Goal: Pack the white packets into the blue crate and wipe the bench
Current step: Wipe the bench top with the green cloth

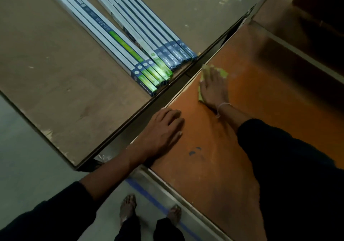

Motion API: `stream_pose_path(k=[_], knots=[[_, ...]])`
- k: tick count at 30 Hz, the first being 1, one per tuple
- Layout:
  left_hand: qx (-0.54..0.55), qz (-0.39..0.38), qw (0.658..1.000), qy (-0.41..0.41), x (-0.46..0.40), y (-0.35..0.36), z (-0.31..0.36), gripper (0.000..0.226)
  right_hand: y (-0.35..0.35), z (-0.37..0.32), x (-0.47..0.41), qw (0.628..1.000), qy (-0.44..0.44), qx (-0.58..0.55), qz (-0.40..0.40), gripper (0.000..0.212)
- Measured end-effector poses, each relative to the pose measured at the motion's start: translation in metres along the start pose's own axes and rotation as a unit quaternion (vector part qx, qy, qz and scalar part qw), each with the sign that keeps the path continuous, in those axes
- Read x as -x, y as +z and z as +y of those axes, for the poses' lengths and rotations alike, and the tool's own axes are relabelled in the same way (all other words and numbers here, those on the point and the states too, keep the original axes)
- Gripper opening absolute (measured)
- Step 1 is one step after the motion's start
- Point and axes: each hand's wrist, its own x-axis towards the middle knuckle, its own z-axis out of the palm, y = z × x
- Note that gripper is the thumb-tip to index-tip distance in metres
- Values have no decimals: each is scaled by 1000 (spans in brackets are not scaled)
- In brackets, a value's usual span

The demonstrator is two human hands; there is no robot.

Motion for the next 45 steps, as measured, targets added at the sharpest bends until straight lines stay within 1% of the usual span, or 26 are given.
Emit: stream_pose_path(k=[2, 3, 4, 6, 7, 8, 11, 12, 15, 16, 17, 19, 20, 21, 24, 25, 28, 29, 32, 33, 36, 37, 40, 41, 44, 45], knots=[[4, 6, 1000, -8, 11, -3, 3, 47, -4, -8, 15, 992, -127, -4, -26, 58], [3, 7, 1000, -15, 16, -3, 4, 48, -6, -8, 18, 990, -140, -7, -26, 57], [1, 10, 1000, -21, 20, -4, 6, 47, -7, -8, 17, 994, -109, -5, -14, 57], [2, 13, 1000, -28, 26, -2, 8, 47, -4, -16, 14, 999, 39, -15, 5, 61], [6, 16, 999, -31, 28, -2, 10, 46, -2, -25, 15, 997, 76, -15, 8, 62], [8, 22, 999, -33, 30, -2, 11, 46, -1, -36, 20, 998, 54, -7, 6, 62], [14, 29, 999, -31, 37, -6, 13, 46, -4, -47, 44, 992, -127, -6, -23, 58], [16, 34, 999, -32, 40, -8, 14, 46, -5, -45, 48, 990, -138, -13, -24, 57], [21, 52, 998, -27, 53, -11, 16, 45, 1, -54, 52, 1000, 5, -20, -3, 60], [22, 55, 998, -27, 58, -12, 17, 45, 2, -63, 56, 1000, 18, -16, -1, 61], [23, 58, 998, -28, 64, -13, 16, 45, 3, -71, 62, 1000, -16, -9, -4, 61], [27, 62, 997, -27, 76, -15, 16, 44, 1, -72, 75, 991, -131, -2, -24, 59], [27, 64, 997, -26, 82, -17, 15, 44, -3, -68, 79, 987, -156, -6, -29, 59], [25, 63, 997, -23, 87, -18, 14, 45, -3, -65, 80, 990, -141, -10, -24, 60], [22, 66, 998, -15, 103, -21, 9, 45, -1, -74, 83, 1000, 5, -27, -12, 63], [29, 66, 997, -18, 108, -21, 7, 45, -1, -82, 88, 1000, -1, -19, -13, 63], [80, 54, 994, -54, 121, -19, 4, 49, 0, -82, 109, 991, -130, -8, -21, 59], [102, 54, 991, -69, 124, -19, 4, 52, -1, -76, 113, 992, -128, -8, -18, 59], [202, 70, 967, -142, 130, -20, 8, 69, 0, -76, 120, 999, 23, -24, 3, 61], [250, 70, 949, -179, 131, -25, 9, 78, 1, -82, 125, 1000, 22, -18, 2, 61], [383, 17, 887, -257, 135, -33, 5, 105, 0, -83, 146, 995, -94, -10, -6, 59], [410, 2, 872, -266, 136, -34, 3, 112, 1, -80, 150, 996, -90, -12, -4, 59], [463, -13, 845, -267, 136, -27, -6, 123, 3, -92, 154, 999, 28, -22, 5, 62], [472, -14, 842, -262, 136, -24, -8, 121, 4, -103, 159, 1000, 6, -13, 2, 62], [472, -15, 845, -250, 137, -19, -13, 115, 5, -113, 179, 983, -183, 0, -19, 60], [471, -17, 845, -251, 137, -19, -15, 113, 3, -110, 177, 982, -187, -1, -16, 60]])
